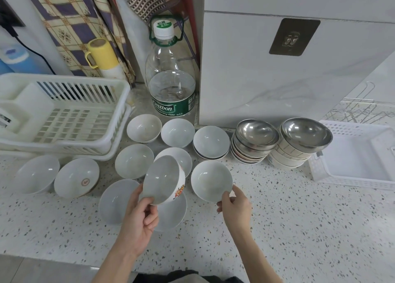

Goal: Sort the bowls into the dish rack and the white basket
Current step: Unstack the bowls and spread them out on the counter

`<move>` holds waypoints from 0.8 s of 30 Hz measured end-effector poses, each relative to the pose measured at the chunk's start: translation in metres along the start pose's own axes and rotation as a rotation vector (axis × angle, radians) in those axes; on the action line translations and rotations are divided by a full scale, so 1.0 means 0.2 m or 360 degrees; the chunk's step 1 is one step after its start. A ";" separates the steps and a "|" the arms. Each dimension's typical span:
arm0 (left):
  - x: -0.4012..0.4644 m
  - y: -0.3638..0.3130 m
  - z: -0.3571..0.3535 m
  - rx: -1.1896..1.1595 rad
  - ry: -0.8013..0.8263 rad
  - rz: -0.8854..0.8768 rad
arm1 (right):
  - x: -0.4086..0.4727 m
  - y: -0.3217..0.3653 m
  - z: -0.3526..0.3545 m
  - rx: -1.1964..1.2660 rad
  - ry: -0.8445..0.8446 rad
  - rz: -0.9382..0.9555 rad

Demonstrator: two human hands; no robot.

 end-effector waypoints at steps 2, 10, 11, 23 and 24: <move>-0.01 0.01 0.00 0.0057 0.0014 -0.0008 | -0.02 0.01 0.01 0.0011 0.0054 0.0008; -0.08 0.00 -0.05 0.0531 0.0156 -0.0031 | -0.09 -0.01 0.11 0.0105 0.0093 -0.0055; -0.10 0.01 -0.07 0.0618 0.0181 -0.0030 | -0.10 -0.01 0.14 0.0103 0.0069 -0.0015; -0.25 0.28 -0.12 0.1289 0.0352 0.0046 | -0.34 -0.13 0.25 -0.0230 0.0311 0.0366; -0.25 0.31 -0.12 0.1336 0.0365 0.0023 | -0.33 -0.15 0.25 -0.0291 0.0300 0.0356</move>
Point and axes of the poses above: each hand's wrist, its own x-axis towards the middle knuckle, its own z-axis out of the back of the hand, y = z × x, the point moved 2 cm from there along x, towards the middle knuckle, and after that the axes turned 7 degrees about -x, right-handed, at the moved point
